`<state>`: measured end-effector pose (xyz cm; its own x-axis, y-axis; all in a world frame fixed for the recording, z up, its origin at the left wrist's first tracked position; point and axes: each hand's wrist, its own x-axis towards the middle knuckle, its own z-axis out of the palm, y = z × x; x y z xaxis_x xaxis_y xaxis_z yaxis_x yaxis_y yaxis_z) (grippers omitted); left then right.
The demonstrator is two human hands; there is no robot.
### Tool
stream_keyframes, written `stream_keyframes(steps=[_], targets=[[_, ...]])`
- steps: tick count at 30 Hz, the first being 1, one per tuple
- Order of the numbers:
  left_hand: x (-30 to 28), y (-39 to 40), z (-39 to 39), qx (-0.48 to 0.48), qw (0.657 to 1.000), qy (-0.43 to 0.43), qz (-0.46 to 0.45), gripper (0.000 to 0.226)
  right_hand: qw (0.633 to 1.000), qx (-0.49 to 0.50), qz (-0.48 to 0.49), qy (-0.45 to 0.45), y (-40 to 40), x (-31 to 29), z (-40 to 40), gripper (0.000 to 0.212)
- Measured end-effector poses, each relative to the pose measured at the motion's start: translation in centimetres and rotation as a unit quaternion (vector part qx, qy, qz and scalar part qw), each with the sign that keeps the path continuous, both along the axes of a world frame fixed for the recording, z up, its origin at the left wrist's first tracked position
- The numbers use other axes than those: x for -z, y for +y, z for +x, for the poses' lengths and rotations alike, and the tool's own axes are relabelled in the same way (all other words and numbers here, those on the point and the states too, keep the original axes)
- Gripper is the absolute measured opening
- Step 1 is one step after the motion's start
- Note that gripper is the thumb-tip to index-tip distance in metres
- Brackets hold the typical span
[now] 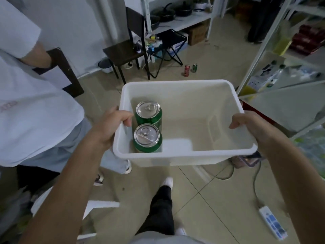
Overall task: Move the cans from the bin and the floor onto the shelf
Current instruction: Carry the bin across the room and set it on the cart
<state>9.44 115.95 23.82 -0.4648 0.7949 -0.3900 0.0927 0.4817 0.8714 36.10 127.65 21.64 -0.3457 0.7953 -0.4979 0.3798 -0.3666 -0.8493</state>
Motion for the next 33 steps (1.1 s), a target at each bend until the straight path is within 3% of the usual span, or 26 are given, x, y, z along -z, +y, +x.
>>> stream_keyframes(steps=[3, 9, 12, 17, 21, 26, 28, 33], targets=[[0.7, 6.1, -3.0, -0.005, 1.0, 0.006, -0.003, 0.044, 1.0, 0.006, 0.013, -0.002, 6.0, 0.6, -2.7, 0.027], [0.2, 19.5, -8.0, 0.019, 0.999, 0.035, 0.001, 0.028, 1.0, 0.02, 0.007, 0.018, 17.5, 0.3, -6.8, 0.025], [-0.2, 26.0, -9.2, 0.015, 0.999, 0.033, -0.001, 0.014, 0.999, 0.045, 0.003, 0.019, 23.6, 0.0, -8.4, 0.014], [-0.5, 36.2, -10.9, 0.032, 0.999, 0.038, 0.007, 0.026, 0.999, 0.038, 0.016, 0.026, 33.5, -0.8, -9.7, 0.017], [-1.1, 43.3, -11.6, 0.016, 0.999, 0.039, 0.027, 0.016, 0.999, 0.026, 0.014, 0.043, 40.7, -1.2, -10.4, 0.008], [-1.0, 51.9, -13.2, 0.015, 0.999, 0.023, 0.025, 0.012, 0.999, 0.01, 0.0, 0.043, 49.5, -1.2, -11.8, 0.013], [-0.8, 55.6, -14.3, 0.007, 1.0, 0.028, 0.008, 0.017, 0.999, 0.005, -0.004, 0.038, 53.5, -1.0, -12.7, 0.024], [-0.6, 65.3, -17.0, 0.018, 0.999, 0.027, 0.001, 0.016, 0.999, 0.008, 0.001, 0.031, 63.0, -0.8, -15.8, 0.009]])
